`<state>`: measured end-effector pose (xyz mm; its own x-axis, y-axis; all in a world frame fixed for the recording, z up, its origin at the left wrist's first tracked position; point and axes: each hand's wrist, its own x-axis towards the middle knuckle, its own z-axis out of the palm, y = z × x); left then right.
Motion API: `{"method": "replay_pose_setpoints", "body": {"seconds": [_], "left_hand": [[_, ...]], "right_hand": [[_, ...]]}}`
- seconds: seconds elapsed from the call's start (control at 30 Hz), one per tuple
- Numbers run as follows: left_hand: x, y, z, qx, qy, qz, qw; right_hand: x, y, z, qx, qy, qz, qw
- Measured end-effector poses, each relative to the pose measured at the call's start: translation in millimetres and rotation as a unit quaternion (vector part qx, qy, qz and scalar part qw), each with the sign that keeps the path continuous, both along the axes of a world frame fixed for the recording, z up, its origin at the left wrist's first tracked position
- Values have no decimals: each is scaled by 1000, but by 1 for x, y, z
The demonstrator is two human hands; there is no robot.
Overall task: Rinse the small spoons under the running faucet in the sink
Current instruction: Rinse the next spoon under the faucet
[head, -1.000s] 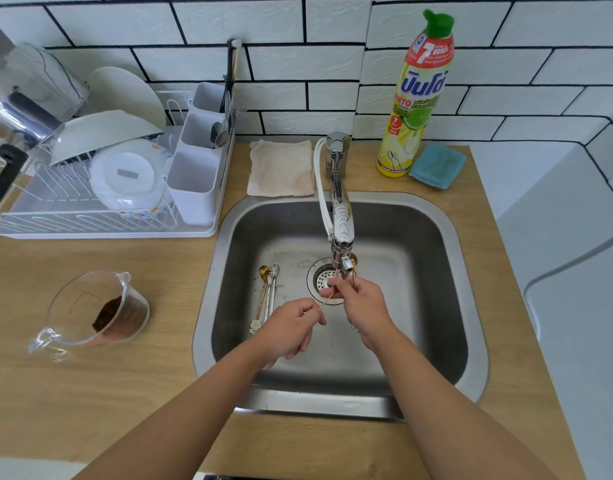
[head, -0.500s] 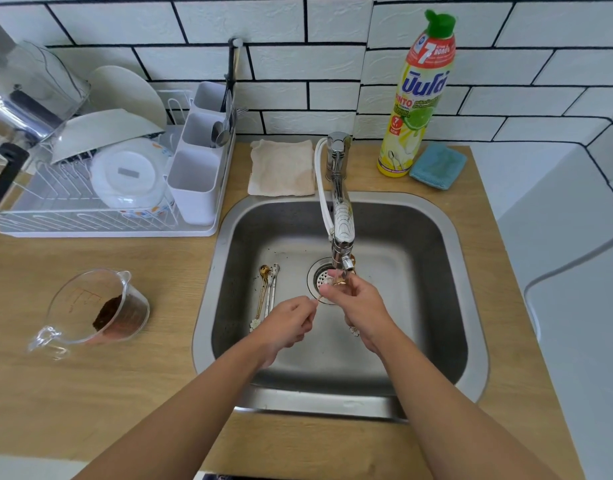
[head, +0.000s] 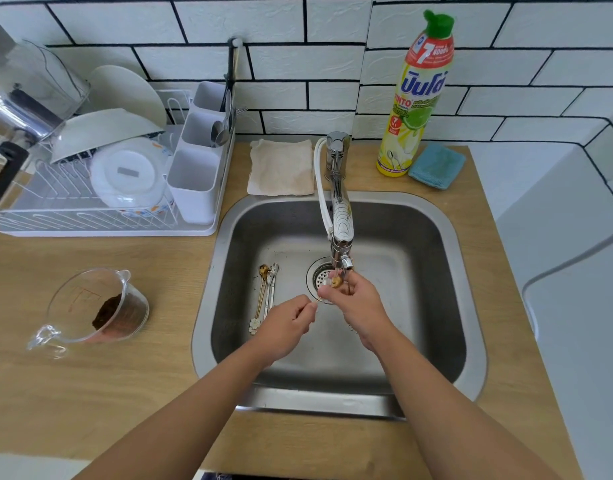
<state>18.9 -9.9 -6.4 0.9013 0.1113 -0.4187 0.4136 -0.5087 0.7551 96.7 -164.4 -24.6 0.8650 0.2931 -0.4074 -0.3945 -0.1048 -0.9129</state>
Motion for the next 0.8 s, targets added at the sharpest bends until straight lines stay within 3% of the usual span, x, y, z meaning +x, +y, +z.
{"method": "replay_pose_setpoints", "body": {"seconds": [0.2, 0.37, 0.53, 0.67, 0.8], "left_hand": [[-1, 2, 1, -164, 69, 52, 983], [1, -3, 5, -180, 124, 63, 974], [0, -1, 8, -249, 161, 56, 954], [-1, 3, 14, -237, 144, 44, 960], [0, -3, 10, -195, 107, 95, 970]], "right_hand": [[6, -4, -2, 58, 82, -27, 995], [1, -5, 0, 55, 61, -10, 997], [8, -7, 0, 91, 105, -35, 990], [0, -8, 5, 65, 48, 13, 997], [-4, 0, 9, -28, -38, 38, 998]]}}
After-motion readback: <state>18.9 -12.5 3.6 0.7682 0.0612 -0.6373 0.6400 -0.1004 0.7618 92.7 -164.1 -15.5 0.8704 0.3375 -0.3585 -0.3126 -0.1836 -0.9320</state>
